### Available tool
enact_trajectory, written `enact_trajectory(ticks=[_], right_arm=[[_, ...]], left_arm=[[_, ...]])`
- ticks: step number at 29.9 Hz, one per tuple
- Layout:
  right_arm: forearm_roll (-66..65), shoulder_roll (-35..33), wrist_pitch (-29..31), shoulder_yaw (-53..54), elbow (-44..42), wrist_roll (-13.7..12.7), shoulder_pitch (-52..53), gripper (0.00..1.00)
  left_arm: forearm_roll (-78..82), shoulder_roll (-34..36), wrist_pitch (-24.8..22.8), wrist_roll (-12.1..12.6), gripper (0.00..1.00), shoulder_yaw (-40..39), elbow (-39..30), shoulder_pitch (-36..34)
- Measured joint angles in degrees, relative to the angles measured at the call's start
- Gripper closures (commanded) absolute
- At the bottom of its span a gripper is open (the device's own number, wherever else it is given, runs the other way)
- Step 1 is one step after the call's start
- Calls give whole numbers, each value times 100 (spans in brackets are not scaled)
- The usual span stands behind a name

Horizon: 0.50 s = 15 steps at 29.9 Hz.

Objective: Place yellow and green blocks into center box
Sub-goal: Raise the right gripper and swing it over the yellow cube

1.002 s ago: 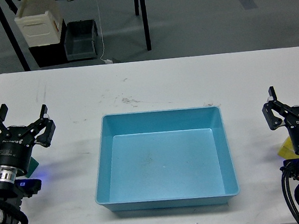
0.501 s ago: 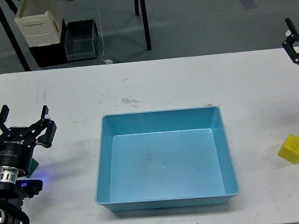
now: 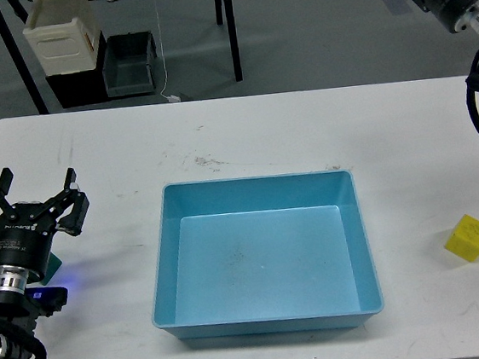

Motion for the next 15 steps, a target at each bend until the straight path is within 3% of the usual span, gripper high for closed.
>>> enact_trajectory(ticks=[3,9,11,15], right_arm=[[-632,-56,33,-1029,-426,284,786,0],[-1587,-232,682,-3039,-755,1674,2325,1],[-1780,-381,1057,-3580,-761,1870,2809,1],[-1852,-875,1754,-4209,-680,1933,3558,0]], left_arm=[[-6,5,0,0,0,-1,6,1],[-8,10,0,0,0,-4,8,4],[-13,10,0,0,0,-5,9,4],[-16,7,0,0,0,-6,13,5]])
